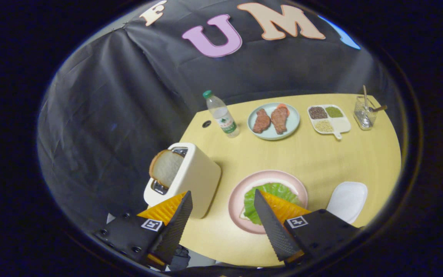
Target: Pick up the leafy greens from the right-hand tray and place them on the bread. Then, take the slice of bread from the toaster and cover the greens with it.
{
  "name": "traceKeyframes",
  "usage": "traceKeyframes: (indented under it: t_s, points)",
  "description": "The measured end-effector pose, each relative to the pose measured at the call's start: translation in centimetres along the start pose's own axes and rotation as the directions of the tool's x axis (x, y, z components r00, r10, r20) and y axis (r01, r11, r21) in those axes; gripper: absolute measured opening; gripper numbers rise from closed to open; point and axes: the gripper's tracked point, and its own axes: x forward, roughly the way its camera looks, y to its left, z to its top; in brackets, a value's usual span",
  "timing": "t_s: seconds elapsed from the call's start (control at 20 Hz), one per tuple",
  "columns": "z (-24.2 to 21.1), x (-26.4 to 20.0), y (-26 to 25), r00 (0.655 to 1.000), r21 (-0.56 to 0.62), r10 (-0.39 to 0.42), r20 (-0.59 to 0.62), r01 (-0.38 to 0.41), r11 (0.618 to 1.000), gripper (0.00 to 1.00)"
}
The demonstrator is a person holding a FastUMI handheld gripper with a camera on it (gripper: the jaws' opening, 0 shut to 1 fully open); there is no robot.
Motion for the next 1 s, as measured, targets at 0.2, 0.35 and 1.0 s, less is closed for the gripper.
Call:
traceKeyframes:
  t_s: [0.2, 0.35, 1.0]
  points:
    - [2.2, 1.4, 5.8, 0.998, -0.056, 0.037, 0.055, -0.034, 0.998, 1.0]
    - [2.8, 2.8, 10.7, 0.994, -0.099, 0.073, 0.084, -0.065, 0.993, 1.0]
    - [-1.0, 12.0, 14.6, 0.998, -0.21, -0.055, 0.025, 0.059, 0.976, 0.72]
